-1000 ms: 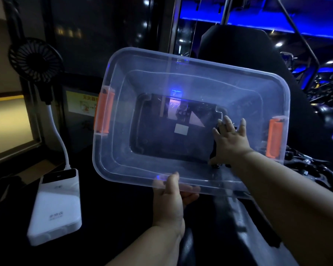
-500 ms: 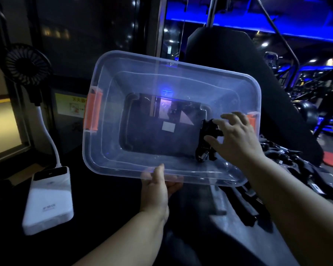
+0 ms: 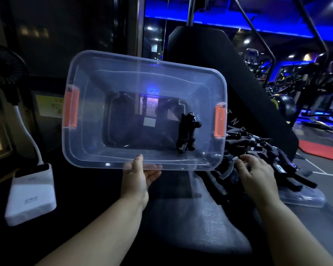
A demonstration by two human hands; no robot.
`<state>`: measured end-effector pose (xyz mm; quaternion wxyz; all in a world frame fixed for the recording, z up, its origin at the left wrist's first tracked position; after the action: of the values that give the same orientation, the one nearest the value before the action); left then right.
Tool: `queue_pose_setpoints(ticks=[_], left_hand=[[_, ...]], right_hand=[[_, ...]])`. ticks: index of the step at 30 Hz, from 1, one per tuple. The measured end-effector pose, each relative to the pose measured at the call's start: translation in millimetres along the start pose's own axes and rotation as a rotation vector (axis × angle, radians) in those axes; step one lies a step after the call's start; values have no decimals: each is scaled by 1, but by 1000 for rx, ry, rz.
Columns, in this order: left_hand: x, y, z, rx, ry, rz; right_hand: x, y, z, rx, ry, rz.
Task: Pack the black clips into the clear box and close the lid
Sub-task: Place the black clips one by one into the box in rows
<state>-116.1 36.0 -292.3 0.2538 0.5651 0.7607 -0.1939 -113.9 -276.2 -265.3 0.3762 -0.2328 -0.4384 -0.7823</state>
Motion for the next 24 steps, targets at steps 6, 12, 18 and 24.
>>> queue_pose_setpoints(ticks=[6, 12, 18, 24], left_hand=[[0, 0, 1, -18, 19, 3], [1, 3, 4, -23, 27, 6], [0, 2, 2, -18, 38, -7], [0, 1, 2, -27, 47, -12]], right_hand=[[-3, -9, 3, -71, 60, 106], [-1, -18, 3, -171, 41, 189], [-1, -18, 5, -259, 141, 184], [5, -24, -1, -327, 282, 172]])
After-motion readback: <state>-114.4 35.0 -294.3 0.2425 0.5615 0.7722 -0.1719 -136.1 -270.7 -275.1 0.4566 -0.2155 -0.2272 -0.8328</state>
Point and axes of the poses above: each hand's wrist, its own y-axis towards the middle knuckle, its own x-axis out of the back of the hand, z = x × y, the point moved 4 cm from there along y, towards the middle knuckle, and after that the axes turned 1 degree about z, right-handed, at the moved point
